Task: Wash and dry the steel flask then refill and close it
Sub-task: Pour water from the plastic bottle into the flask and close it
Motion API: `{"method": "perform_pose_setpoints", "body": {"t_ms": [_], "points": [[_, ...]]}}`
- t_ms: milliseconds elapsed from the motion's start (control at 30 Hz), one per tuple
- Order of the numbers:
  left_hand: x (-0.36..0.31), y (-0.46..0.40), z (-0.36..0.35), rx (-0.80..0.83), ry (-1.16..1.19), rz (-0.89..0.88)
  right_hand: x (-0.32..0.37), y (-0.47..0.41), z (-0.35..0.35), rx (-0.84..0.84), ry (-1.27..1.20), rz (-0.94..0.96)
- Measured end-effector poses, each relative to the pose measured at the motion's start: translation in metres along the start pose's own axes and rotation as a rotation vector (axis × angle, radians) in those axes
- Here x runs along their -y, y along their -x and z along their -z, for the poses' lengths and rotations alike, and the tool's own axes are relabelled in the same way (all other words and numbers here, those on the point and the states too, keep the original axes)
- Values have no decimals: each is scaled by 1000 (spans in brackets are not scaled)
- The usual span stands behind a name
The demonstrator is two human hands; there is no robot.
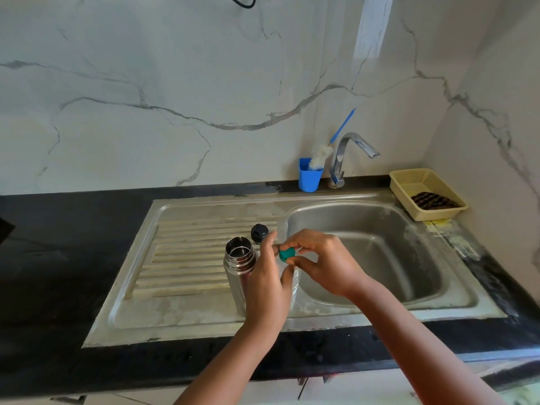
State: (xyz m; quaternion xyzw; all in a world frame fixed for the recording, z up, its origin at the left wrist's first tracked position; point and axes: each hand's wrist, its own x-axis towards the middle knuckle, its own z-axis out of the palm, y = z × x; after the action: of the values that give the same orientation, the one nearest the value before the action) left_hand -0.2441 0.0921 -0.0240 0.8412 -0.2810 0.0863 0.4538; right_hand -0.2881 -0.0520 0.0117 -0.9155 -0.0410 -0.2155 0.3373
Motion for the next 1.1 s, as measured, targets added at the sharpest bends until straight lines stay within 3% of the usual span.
{"method": "perform_pose_setpoints", "body": {"t_ms": [167, 367, 667, 800, 1100], "points": [[-5, 0, -4, -8, 66, -35, -1, -1, 8, 48, -47, -17], [-4, 13, -9, 21, 29, -33, 0, 4, 2, 182, 131, 12], [-14, -7, 15, 15, 12, -122, 11, 4, 17, 6, -93, -70], [-5, -5, 10, 53, -42, -128, 10, 6, 12, 41, -42, -118], [7, 8, -5, 82, 84, -88, 16, 0, 17, 171, 144, -98]]}}
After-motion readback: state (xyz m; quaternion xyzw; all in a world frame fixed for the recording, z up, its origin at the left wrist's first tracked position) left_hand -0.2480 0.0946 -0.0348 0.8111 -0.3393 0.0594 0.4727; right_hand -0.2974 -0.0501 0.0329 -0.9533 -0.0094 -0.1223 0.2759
